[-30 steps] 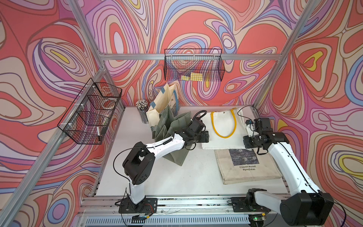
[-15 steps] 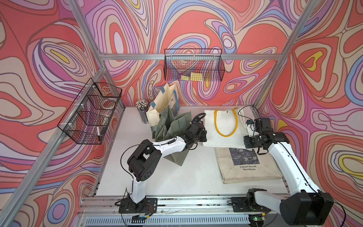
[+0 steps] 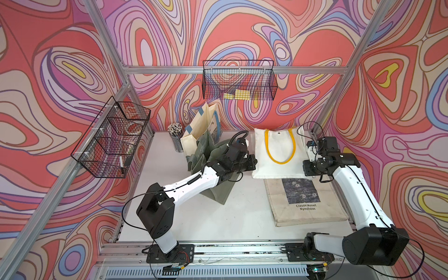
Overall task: Put away the canvas bag
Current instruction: Place the canvas bag at the center of the board.
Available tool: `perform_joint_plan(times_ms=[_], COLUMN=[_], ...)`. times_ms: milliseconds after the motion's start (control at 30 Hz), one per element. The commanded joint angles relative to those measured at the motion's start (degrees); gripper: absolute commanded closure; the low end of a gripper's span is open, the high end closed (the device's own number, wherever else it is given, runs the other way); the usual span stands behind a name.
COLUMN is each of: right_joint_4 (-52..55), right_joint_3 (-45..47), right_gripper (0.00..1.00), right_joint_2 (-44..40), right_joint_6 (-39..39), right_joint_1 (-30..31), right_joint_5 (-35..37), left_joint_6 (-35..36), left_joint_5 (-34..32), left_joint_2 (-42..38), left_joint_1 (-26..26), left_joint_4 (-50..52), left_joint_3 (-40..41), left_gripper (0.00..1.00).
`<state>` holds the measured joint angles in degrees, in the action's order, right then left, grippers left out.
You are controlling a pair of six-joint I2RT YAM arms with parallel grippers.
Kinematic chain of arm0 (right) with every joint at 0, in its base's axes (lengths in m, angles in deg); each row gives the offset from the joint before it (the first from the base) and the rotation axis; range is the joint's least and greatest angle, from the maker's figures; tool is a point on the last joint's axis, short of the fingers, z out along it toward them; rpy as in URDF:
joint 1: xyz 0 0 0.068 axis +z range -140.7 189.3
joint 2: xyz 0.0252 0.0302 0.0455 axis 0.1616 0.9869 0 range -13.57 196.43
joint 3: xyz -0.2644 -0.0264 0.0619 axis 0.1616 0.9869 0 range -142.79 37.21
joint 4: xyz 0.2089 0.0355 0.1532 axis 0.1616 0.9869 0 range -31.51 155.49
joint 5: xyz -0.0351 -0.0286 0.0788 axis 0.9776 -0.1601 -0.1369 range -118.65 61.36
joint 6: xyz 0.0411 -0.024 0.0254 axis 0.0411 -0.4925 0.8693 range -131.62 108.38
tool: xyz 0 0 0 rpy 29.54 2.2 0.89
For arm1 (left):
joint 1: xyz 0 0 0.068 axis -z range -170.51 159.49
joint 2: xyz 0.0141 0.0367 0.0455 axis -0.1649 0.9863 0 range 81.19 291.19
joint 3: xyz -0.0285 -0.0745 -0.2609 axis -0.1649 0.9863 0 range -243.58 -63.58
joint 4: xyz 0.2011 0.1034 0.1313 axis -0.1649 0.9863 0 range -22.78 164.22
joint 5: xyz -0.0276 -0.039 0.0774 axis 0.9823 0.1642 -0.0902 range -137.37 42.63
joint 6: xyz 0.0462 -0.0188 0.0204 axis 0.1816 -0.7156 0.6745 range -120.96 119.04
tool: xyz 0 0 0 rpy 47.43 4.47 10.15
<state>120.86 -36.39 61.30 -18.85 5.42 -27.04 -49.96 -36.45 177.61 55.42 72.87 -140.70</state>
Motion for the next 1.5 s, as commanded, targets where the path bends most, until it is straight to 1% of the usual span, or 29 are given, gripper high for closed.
perform_joint_plan(times_ms=[0, 67, 133, 233, 300, 467, 500, 533, 567, 667, 767, 867, 933, 1000, 1033, 1100, 1167, 1233, 1300, 1367, 1400, 1467], right_joint_4=[2.9, 4.1, 3.5, 2.2, 1.4, -1.2, -1.6, -2.2, -2.7, -4.0, -4.8, -5.2, -5.7, -6.2, -6.4, -6.8, -6.9, -7.0, -7.2, -7.6, -7.8, -7.9], right_joint_3=[-1.7, -1.5, 0.0, 2.5, 3.5, 5.4, 5.5, 5.7, 5.9, 6.0, 5.7, 5.5, 5.6, 6.1, 6.2, 6.3, 6.3, 6.4, 6.6, 6.9, 7.1, 7.4], right_gripper=[1.00, 1.00, 1.00, 1.00, 1.00, 0.97, 0.94, 0.88, 0.85, 0.83, 0.75, 0.65, 0.61, 0.59, 0.58, 0.57, 0.56, 0.55, 0.54, 0.54, 0.54, 0.54], right_joint_2=[3.2, 4.7, 4.8, 4.3, 4.3, 7.0, 8.2, 9.2, 10.4, 13.8, 16.1, 17.5, 18.2, 18.9, 19.1, 19.0, 18.4, 17.9, 17.6, 17.8, 18.0, 18.7], right_joint_6=[0.2, -0.1, -0.1, -0.2, 0.0, 0.4, 0.5, 0.8, 1.0, 1.9, 2.9, 3.1, 3.2, 3.3, 3.6, 3.8, 3.7, 3.6, 3.8, 4.0, 4.2, 4.3], right_joint_1=[-0.9, -1.0, -1.2, -1.9, -2.1, -2.7, -2.8, -3.0, -3.1, -3.5, -4.2, -5.1, -5.5, -5.5, -5.5, -5.5, -5.5, -5.6, -5.6, -5.6, -5.6, -5.6], right_joint_5=[-0.4, 1.5, 4.1, 6.7, 7.9, 10.7, 10.8, 11.1, 11.4, 11.8, 11.1, 11.2, 11.1, 10.9, 11.1, 11.9, 12.4, 13.0, 12.9, 11.8, 11.7, 11.5], left_joint_6=[-10.9, -14.8, -16.0, -15.0, -13.7, -14.1, -14.8, -15.1, -15.7, -16.5, -16.2, -15.4, -15.6, -15.0, -14.0, -9.8, -4.7, -0.4, 2.3, 3.3, 3.5, 3.8], left_joint_5=[8.1, 13.1, 15.6, 14.9, 14.5, 19.3, 19.9, 20.2, 20.3, 20.6, 20.1, 19.9, 20.5, 21.1, 21.2, 18.9, 15.9, 12.2, 10.0, 10.4, 11.1, 13.7], left_joint_2=[0.4, 1.4, 2.1, 2.5, 4.2, 11.6, 12.9, 13.9, 14.5, 16.0, 16.7, 18.0, 18.5, 18.0, 17.2, 14.5, 11.6, 8.5, 5.3, 3.6, 3.6, 5.8], left_joint_1=[0.4, 0.4, 0.5, 0.4, 0.3, 0.2, 0.2, 0.2, 0.2, 0.1, -0.2, -0.8, -1.0, -1.2, -1.2, -1.2, -1.2, -1.1, -0.9, -0.3, 0.3, 1.7], left_joint_4=[5.1, 4.7, 5.2, 5.3, 6.5, 6.6, 6.8, 6.5, 6.3, 6.0, 6.0, 8.2, 8.5, 9.0, 10.8, 16.4, 22.7, 29.0, 32.1, 32.1, 31.8, 31.0], left_joint_3=[-1.6, -1.2, -0.7, 0.5, -0.6, -5.5, -6.0, -6.0, -5.7, -5.0, -4.9, -5.7, -5.6, -5.7, -5.8, -7.5, -9.6, -11.5, -12.6, -13.5, -14.5, -17.3], left_gripper=[1.00, 1.00, 1.00, 1.00, 1.00, 1.00, 1.00, 1.00, 1.00, 1.00, 1.00, 1.00, 0.96, 0.82, 0.77, 0.67, 0.62, 0.60, 0.60, 0.60, 0.62, 0.64])
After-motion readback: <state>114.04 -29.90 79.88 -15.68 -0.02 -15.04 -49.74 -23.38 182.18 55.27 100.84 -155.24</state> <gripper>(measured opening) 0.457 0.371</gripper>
